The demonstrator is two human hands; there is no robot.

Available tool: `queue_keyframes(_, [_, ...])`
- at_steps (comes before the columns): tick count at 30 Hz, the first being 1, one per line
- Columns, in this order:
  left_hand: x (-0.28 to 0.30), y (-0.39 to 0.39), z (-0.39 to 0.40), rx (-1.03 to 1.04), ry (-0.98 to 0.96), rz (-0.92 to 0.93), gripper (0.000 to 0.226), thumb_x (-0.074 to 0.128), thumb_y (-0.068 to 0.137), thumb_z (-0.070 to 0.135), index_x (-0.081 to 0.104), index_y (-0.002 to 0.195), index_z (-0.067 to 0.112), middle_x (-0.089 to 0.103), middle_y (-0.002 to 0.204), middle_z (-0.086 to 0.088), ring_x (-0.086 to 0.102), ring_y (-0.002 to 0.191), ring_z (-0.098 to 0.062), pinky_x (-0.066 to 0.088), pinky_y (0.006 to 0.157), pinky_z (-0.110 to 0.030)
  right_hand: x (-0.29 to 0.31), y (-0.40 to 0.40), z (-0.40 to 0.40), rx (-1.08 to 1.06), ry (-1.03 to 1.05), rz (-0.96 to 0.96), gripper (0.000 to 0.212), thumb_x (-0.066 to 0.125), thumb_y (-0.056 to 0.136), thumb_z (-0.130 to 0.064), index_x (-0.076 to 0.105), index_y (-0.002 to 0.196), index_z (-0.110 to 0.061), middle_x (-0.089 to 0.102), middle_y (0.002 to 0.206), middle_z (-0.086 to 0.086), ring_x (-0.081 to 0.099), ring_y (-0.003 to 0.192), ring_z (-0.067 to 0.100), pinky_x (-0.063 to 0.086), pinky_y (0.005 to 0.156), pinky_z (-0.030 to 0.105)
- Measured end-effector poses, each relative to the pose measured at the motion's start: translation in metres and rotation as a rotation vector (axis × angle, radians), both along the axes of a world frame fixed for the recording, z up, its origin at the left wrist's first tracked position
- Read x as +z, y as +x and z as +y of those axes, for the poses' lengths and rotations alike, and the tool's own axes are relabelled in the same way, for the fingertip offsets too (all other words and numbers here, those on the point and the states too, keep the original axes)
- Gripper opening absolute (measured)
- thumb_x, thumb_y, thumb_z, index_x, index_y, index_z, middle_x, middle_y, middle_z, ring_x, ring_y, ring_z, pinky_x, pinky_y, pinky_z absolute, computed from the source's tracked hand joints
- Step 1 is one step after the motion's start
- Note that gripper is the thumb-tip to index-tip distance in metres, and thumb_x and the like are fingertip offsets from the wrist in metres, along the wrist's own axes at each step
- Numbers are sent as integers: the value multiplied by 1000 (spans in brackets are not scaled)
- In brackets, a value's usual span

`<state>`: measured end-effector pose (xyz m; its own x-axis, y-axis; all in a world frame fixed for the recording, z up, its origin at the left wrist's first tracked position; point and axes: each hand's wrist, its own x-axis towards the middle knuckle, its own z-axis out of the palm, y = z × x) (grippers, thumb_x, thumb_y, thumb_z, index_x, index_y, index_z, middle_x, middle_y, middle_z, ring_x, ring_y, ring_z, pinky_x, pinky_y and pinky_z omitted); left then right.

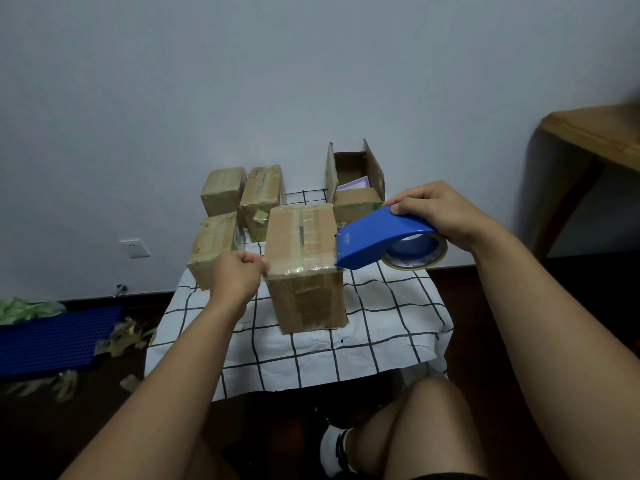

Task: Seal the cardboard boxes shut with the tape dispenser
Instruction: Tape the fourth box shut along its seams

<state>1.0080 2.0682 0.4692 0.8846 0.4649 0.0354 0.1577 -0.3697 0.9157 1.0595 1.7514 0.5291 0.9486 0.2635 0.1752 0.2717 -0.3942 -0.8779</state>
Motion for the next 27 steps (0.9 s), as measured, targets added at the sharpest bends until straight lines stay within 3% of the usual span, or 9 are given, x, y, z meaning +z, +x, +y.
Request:
queue_keyframes(3, [-2, 0, 1, 1, 3, 12, 16, 71, 86, 10, 66, 72, 16, 68, 88, -3, 57, 72, -14, 46, 72, -30, 1, 0, 2, 0, -4, 9, 17, 64, 94, -22, 81, 91, -25, 76, 89, -4, 67, 77, 7, 52, 65, 17])
queue_keyframes(7, [-4, 2, 1, 1, 4, 29, 12, 71, 87, 11, 67, 76, 15, 67, 95, -3, 57, 76, -14, 46, 77, -33, 0, -1, 3, 1, -26, 16, 17, 63, 94, -23, 80, 91, -25, 75, 88, -6, 68, 78, 8, 52, 63, 16])
queue_keyframes(12, [-6, 4, 3, -15, -66, 60, 8, 71, 85, 9, 66, 92, 11, 63, 88, -5, 51, 68, -14, 41, 60, -26, -4, -1, 3, -4, -35, 27, 18, 63, 94, -23, 80, 90, -25, 75, 87, -6, 66, 80, 10, 50, 71, 22])
queue_keyframes(14, [-7, 4, 6, -18, -152, 101, 10, 71, 86, 11, 63, 91, 16, 60, 97, -5, 51, 79, -17, 38, 66, -28, -7, -2, 3, -7, -30, 36, 20, 63, 94, -23, 81, 87, -27, 75, 86, -6, 66, 80, 11, 50, 73, 24])
queue_keyframes(18, [-7, -2, 8, -63, -404, 262, 11, 63, 93, 17, 63, 99, 27, 53, 89, 2, 39, 74, -15, 33, 66, -31, -14, -1, 4, -3, -21, 53, 23, 63, 94, -23, 81, 83, -34, 75, 84, -6, 67, 74, 3, 48, 70, 22])
queue_keyframes(23, [-11, -7, 4, -77, -739, 245, 25, 50, 97, 9, 63, 104, 29, 54, 83, 2, 38, 66, -12, 26, 58, -27, -25, 0, 4, -32, 5, 82, 25, 64, 93, -22, 81, 83, -37, 76, 85, -6, 66, 72, 4, 47, 66, 18])
queue_keyframes(25, [-9, -7, 0, -74, -759, 218, 30, 45, 97, 6, 63, 105, 29, 56, 86, 1, 40, 69, -12, 27, 59, -28, -28, 0, 2, -33, 18, 91, 24, 64, 92, -21, 81, 83, -36, 77, 86, -4, 67, 73, 5, 49, 68, 21])
queue_keyframes(27, [-8, -6, -6, -32, -658, 184, 37, 39, 95, 2, 64, 108, 26, 59, 92, 0, 46, 79, -16, 32, 65, -31, -29, 0, 2, -31, 30, 90, 22, 65, 90, -22, 81, 84, -35, 77, 88, -3, 68, 75, 7, 50, 70, 23])
